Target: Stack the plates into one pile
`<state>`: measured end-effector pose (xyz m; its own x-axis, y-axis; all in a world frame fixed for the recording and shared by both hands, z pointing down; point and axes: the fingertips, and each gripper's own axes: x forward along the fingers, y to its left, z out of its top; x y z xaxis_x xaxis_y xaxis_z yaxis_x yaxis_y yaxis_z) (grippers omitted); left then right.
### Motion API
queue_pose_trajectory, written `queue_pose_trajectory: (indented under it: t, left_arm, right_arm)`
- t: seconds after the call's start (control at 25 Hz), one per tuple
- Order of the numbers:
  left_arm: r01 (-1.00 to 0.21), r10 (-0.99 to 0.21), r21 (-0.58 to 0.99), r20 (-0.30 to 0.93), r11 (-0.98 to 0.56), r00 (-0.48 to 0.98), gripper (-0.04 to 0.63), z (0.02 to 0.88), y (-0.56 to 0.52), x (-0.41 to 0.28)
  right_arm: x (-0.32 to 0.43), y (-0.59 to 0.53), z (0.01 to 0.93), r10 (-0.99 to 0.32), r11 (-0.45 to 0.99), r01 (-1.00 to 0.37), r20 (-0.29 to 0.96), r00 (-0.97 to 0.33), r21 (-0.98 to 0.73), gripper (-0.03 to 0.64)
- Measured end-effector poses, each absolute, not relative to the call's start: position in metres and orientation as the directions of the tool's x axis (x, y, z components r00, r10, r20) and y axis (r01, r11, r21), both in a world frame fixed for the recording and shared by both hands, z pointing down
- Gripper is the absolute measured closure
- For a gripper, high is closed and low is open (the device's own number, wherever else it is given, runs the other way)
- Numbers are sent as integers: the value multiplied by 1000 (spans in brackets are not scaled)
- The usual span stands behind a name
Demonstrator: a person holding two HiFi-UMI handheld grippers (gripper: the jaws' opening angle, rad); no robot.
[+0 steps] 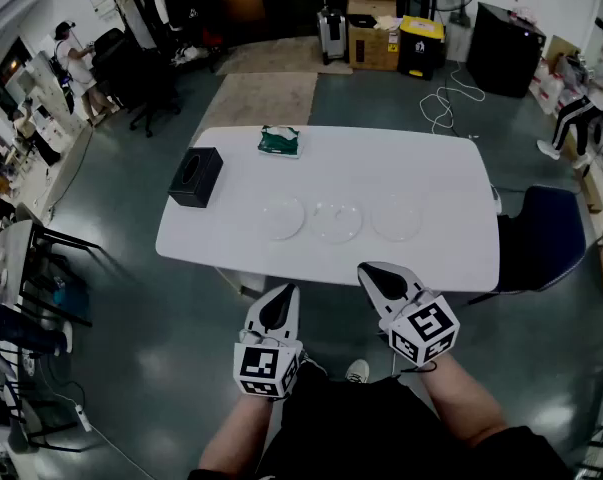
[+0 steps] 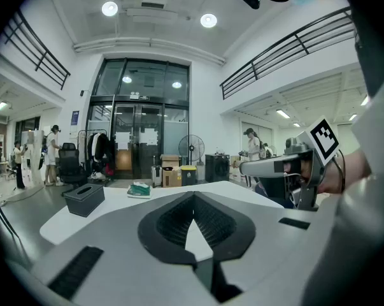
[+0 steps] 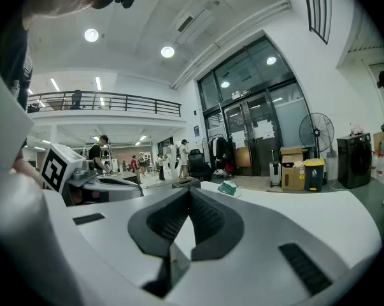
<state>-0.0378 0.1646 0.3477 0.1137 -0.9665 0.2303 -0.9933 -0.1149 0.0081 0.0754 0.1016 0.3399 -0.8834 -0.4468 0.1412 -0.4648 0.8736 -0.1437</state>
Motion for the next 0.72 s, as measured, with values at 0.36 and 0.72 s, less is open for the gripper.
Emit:
queue_pose_trajectory:
  t: [0.36,0.72]
  left_arm:
    - [-993,-963,14,241,-117,117,575,351,162,-29]
    - [-996,-973,-12,216,-87,82,572,344,160,-33]
  right_arm:
    - [84,99,341,-443,874,-460,132,-887,-157,600]
    - [84,95,332,-442,881,-447,66,-895,-153,592]
